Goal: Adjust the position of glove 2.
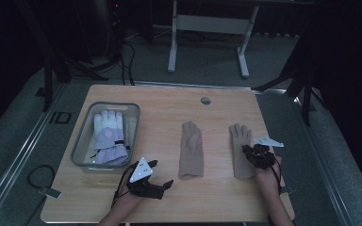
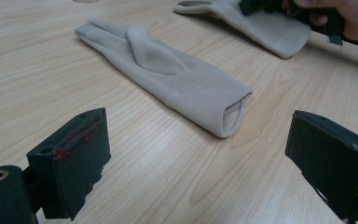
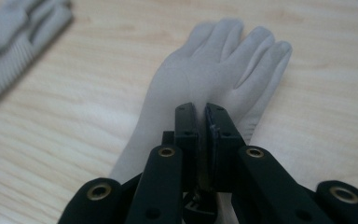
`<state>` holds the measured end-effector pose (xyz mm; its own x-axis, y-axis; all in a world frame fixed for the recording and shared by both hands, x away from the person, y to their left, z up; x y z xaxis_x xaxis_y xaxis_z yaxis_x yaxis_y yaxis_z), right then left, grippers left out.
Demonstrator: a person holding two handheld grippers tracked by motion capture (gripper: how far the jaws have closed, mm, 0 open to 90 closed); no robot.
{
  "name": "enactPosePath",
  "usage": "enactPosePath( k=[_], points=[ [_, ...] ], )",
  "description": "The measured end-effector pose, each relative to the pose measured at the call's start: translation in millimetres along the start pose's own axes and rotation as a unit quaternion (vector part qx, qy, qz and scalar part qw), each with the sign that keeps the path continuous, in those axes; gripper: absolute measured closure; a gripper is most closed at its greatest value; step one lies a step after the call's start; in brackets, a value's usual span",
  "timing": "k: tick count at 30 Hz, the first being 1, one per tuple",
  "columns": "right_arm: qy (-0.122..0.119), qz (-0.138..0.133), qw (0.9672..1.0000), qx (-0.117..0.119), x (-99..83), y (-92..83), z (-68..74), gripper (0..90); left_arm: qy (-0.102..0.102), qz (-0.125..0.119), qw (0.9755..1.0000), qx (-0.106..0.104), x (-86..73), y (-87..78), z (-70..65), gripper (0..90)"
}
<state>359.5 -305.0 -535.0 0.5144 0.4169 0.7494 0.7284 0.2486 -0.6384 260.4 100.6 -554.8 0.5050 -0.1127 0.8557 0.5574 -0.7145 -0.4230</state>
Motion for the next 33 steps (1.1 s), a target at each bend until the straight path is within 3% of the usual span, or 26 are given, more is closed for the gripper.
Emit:
enactPosePath(
  k=[14, 20, 25, 33],
  points=[
    [0.006, -0.045, 0.9989, 0.007, 51.9, -21.4, 13.1, 84.3, -0.001, 0.000, 1.0000, 0.001, 0.3, -0.5, 0.6, 6.5],
    [-0.004, -0.062, 0.9979, 0.017, 71.9, -22.7, 30.9, 84.3, -0.002, -0.001, 1.0000, 0.000, 0.8, -1.5, 0.5, 6.5],
    [-0.012, -0.075, 0.9966, 0.031, 87.7, -19.6, 55.0, 84.2, -0.003, -0.003, 1.0000, 0.000, 1.1, -2.4, 1.3, 6.5],
    [0.004, -0.066, 0.9967, 0.047, 104.3, -5.9, 93.4, 84.2, -0.003, -0.004, 1.0000, 0.000, 1.8, -3.6, 1.3, 6.5]
  ],
)
Point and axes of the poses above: each handheld gripper's, and its own axes: y roughly forward along the jaws, x roughly out of its top, z roughly to its left, the point moved 1 cm from there along y, roughly forward along the jaws, and after that the axes turned 13 degrees about -y, right-handed, at the moved point
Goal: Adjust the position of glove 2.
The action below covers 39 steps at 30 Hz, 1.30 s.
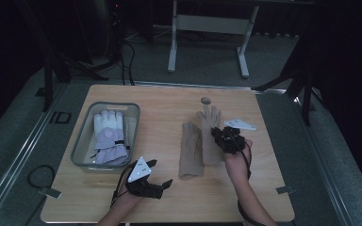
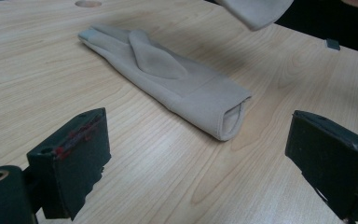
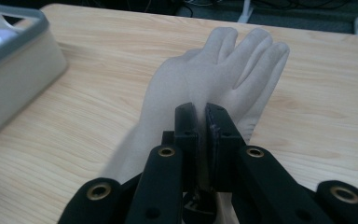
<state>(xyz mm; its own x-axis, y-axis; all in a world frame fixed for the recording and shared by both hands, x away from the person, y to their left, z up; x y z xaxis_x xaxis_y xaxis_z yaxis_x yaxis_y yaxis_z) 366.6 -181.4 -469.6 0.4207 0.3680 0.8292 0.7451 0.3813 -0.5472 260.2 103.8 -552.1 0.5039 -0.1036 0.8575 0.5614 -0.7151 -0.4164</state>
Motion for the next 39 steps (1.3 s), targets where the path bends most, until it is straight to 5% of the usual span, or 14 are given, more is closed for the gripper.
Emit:
enactPosePath(
  k=[6, 14, 29, 39],
  points=[
    [-0.011, 0.004, 0.9999, 0.003, 6.2, 15.2, 26.1, 84.2, -0.002, -0.002, 1.0000, -0.004, 0.1, -0.3, -0.2, 6.5],
    [0.032, 0.022, 0.9992, 0.005, -8.0, 36.9, 47.2, 83.9, -0.001, -0.003, 1.0000, -0.004, 0.3, -0.8, -0.1, 6.5],
    [0.052, 0.052, 0.9973, 0.010, -41.0, 60.4, 61.6, 78.8, 0.002, 0.000, 1.0000, -0.006, 0.4, 0.1, -1.8, 6.5],
    [0.033, 0.053, 0.9972, 0.040, -45.6, 62.2, 57.2, 44.2, -0.007, 0.004, 0.9998, -0.016, 0.3, 1.7, -3.5, 6.5]
  ],
)
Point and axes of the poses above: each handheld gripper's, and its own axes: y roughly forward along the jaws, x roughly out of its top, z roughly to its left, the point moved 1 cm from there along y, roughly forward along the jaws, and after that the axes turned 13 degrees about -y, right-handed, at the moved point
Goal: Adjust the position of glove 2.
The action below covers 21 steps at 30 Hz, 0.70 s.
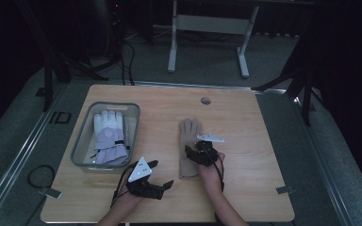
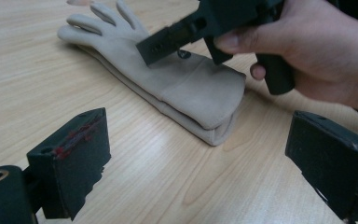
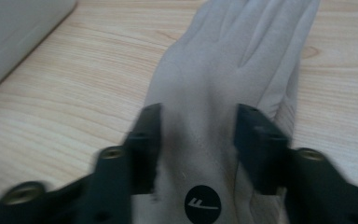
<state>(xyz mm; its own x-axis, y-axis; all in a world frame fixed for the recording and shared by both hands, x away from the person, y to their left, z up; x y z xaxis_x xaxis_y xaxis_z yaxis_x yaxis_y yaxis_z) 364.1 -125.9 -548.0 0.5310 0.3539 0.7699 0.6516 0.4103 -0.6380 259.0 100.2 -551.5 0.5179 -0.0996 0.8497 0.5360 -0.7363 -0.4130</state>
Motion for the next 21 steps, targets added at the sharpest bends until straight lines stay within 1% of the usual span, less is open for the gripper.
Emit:
enactPosePath(
  k=[1, 2, 3, 4, 5, 6, 8, 10, 11, 12, 13, 14, 15, 17, 18, 19, 20, 21],
  points=[
    [-0.004, -0.001, 1.0000, 0.006, 0.9, -2.2, -1.7, 38.8, 0.000, -0.001, 1.0000, 0.004, 0.1, 0.4, -0.8, 6.5],
    [-0.002, -0.007, 0.9999, 0.016, 1.7, -5.2, -4.0, 34.4, -0.001, -0.002, 1.0000, 0.003, 0.6, 0.6, -1.8, 6.5],
    [-0.008, -0.009, 0.9994, 0.034, 2.9, -9.9, -7.4, 28.9, -0.001, -0.002, 1.0000, 0.003, 0.8, 0.5, -2.2, 6.5],
    [-0.012, -0.010, 0.9991, 0.040, 3.3, -12.2, -8.9, 25.1, -0.001, -0.005, 1.0000, 0.004, 0.9, 0.6, -2.8, 6.5],
    [-0.014, -0.014, 0.9988, 0.045, 3.8, -14.8, -10.5, 24.6, -0.002, -0.007, 1.0000, 0.005, 1.3, 1.1, -3.9, 6.5],
    [-0.017, -0.015, 0.9980, 0.059, 4.6, -19.1, -13.2, 23.3, -0.002, -0.007, 1.0000, 0.003, 1.6, 1.4, -4.2, 6.5],
    [-0.018, -0.020, 0.9968, 0.076, 4.8, -24.9, -17.9, 16.7, -0.002, -0.009, 1.0000, 0.002, 1.9, 2.4, -5.2, 6.5],
    [-0.021, -0.025, 0.9953, 0.091, 4.2, -29.5, -22.3, 14.1, 0.003, -0.014, 0.9999, -0.008, 1.6, 3.9, -5.3, 6.6],
    [-0.028, -0.027, 0.9947, 0.096, 4.1, -31.0, -24.0, 14.2, 0.009, -0.012, 0.9998, -0.014, 1.3, 5.0, -5.3, 7.1],
    [-0.048, -0.030, 0.9932, 0.102, 3.8, -33.0, -26.1, 14.5, 0.013, -0.007, 0.9998, -0.015, 1.1, 5.8, -5.3, 7.2],
    [-0.057, -0.038, 0.9921, 0.105, 3.6, -34.2, -27.8, 14.7, 0.017, -0.006, 0.9996, -0.023, 0.4, 7.0, -5.7, 7.2],
    [-0.066, -0.054, 0.9898, 0.114, 3.3, -35.7, -30.7, 14.7, 0.017, -0.005, 0.9994, -0.028, -0.2, 7.8, -6.1, 7.2],
    [-0.075, -0.058, 0.9884, 0.119, 3.4, -36.3, -32.3, 14.7, 0.017, 0.004, 0.9993, -0.033, -0.3, 9.0, -6.6, 7.3],
    [-0.095, -0.069, 0.9858, 0.120, 2.9, -39.2, -35.7, 14.7, 0.011, 0.013, 0.9990, -0.041, -0.2, 10.8, -7.4, 7.4],
    [-0.109, -0.072, 0.9846, 0.116, 2.0, -40.8, -37.6, 14.7, 0.010, 0.014, 0.9989, -0.042, -0.3, 11.3, -7.6, 7.4],
    [-0.116, -0.072, 0.9834, 0.120, 1.4, -41.6, -38.8, 14.7, 0.011, 0.017, 0.9989, -0.043, -0.7, 12.3, -8.0, 7.4],
    [-0.116, -0.067, 0.9818, 0.135, 0.6, -42.4, -41.5, 15.3, 0.011, 0.020, 0.9989, -0.042, -0.8, 13.0, -8.1, 7.5],
    [-0.109, -0.055, 0.9820, 0.144, 0.4, -42.7, -43.4, 15.8, 0.014, 0.020, 0.9990, -0.038, -1.0, 13.8, -8.0, 7.5]
  ],
)
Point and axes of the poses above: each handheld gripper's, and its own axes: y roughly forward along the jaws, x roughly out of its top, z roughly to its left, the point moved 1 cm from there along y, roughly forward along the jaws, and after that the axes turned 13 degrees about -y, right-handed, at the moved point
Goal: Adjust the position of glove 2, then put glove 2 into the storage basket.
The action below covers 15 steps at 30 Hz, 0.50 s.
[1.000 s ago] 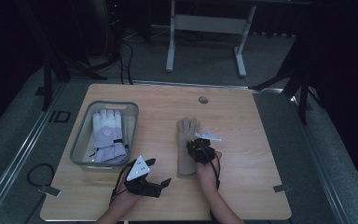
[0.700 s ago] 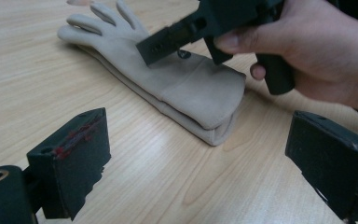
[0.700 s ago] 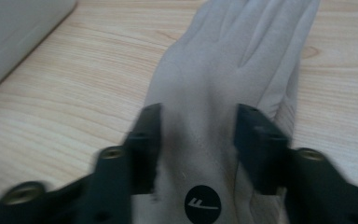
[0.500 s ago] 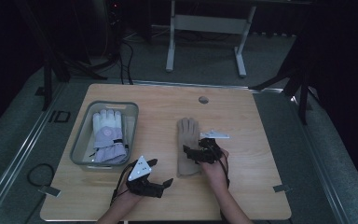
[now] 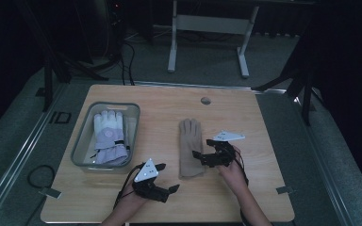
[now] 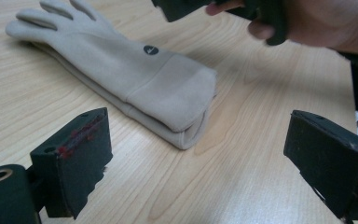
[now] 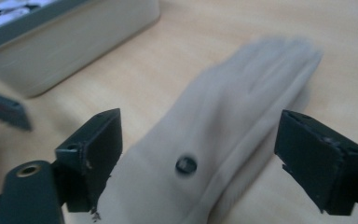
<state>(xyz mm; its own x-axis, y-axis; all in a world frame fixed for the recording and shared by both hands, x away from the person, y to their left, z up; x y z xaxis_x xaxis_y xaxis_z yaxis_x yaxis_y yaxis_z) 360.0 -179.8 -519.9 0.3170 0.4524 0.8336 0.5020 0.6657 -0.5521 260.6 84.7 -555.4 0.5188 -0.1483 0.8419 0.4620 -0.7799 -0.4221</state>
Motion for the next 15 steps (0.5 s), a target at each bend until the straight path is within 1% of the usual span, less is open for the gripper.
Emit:
enactPosePath(
  k=[1, 2, 3, 4, 5, 6, 7, 8, 9, 10, 11, 12, 13, 14, 15],
  points=[
    [0.014, 0.013, 0.9995, 0.025, -1.4, -0.8, -2.7, 15.0, 0.001, 0.000, 1.0000, 0.002, 0.1, 0.4, 0.1, 7.5],
    [0.016, 0.016, 0.9993, 0.031, -2.4, -1.0, -3.9, 14.4, -0.003, 0.003, 1.0000, 0.004, 0.7, 1.1, 0.2, 7.5],
    [0.006, 0.019, 0.9991, 0.039, -3.9, -1.6, -4.9, 14.3, -0.007, 0.008, 0.9999, 0.004, 1.4, 1.6, 0.3, 7.4],
    [-0.006, 0.018, 0.9987, 0.047, -4.7, -2.6, -4.7, 12.5, -0.014, 0.018, 0.9997, 0.007, 2.7, 2.2, 0.7, 7.4],
    [-0.016, 0.009, 0.9984, 0.053, -6.0, -4.4, -4.1, 11.5, -0.019, 0.023, 0.9995, 0.007, 3.4, 2.4, 1.2, 7.4],
    [-0.022, 0.005, 0.9979, 0.061, -6.8, -5.2, -4.1, 11.5, -0.023, 0.024, 0.9994, 0.003, 4.5, 2.9, 2.5, 7.4],
    [-0.035, 0.002, 0.9973, 0.065, -8.2, -6.2, -4.0, 11.5, -0.025, 0.026, 0.9994, 0.002, 5.5, 3.3, 3.0, 7.4],
    [-0.039, 0.001, 0.9975, 0.059, -9.1, -6.8, -4.9, 11.8, -0.022, 0.027, 0.9994, 0.000, 6.7, 4.1, 3.5, 7.4],
    [-0.042, 0.000, 0.9970, 0.066, -9.8, -7.4, -6.8, 13.0, -0.018, 0.028, 0.9994, 0.002, 7.4, 4.9, 3.3, 7.4],
    [-0.044, -0.002, 0.9969, 0.065, -10.0, -8.0, -8.4, 13.6, -0.009, 0.030, 0.9995, 0.005, 8.7, 5.8, 2.6, 7.5],
    [-0.046, -0.009, 0.9972, 0.059, -9.6, -10.0, -11.1, 15.6, -0.002, 0.032, 0.9995, 0.002, 9.4, 6.4, 2.4, 7.5],
    [-0.048, -0.012, 0.9970, 0.060, -9.2, -10.8, -13.0, 16.1, 0.004, 0.036, 0.9993, -0.009, 10.8, 8.1, 1.9, 7.6],
    [-0.047, -0.011, 0.9974, 0.053, -7.7, -11.4, -16.4, 18.4, 0.008, 0.040, 0.9990, -0.015, 11.6, 9.3, 1.3, 7.8],
    [-0.048, -0.011, 0.9977, 0.046, -6.4, -11.2, -18.7, 19.6, 0.011, 0.047, 0.9986, -0.019, 13.2, 12.0, 0.1, 9.8],
    [-0.054, -0.010, 0.9977, 0.040, -4.2, -10.1, -22.4, 21.0, 0.009, 0.054, 0.9982, -0.024, 14.3, 13.9, -0.1, 12.7]
  ],
)
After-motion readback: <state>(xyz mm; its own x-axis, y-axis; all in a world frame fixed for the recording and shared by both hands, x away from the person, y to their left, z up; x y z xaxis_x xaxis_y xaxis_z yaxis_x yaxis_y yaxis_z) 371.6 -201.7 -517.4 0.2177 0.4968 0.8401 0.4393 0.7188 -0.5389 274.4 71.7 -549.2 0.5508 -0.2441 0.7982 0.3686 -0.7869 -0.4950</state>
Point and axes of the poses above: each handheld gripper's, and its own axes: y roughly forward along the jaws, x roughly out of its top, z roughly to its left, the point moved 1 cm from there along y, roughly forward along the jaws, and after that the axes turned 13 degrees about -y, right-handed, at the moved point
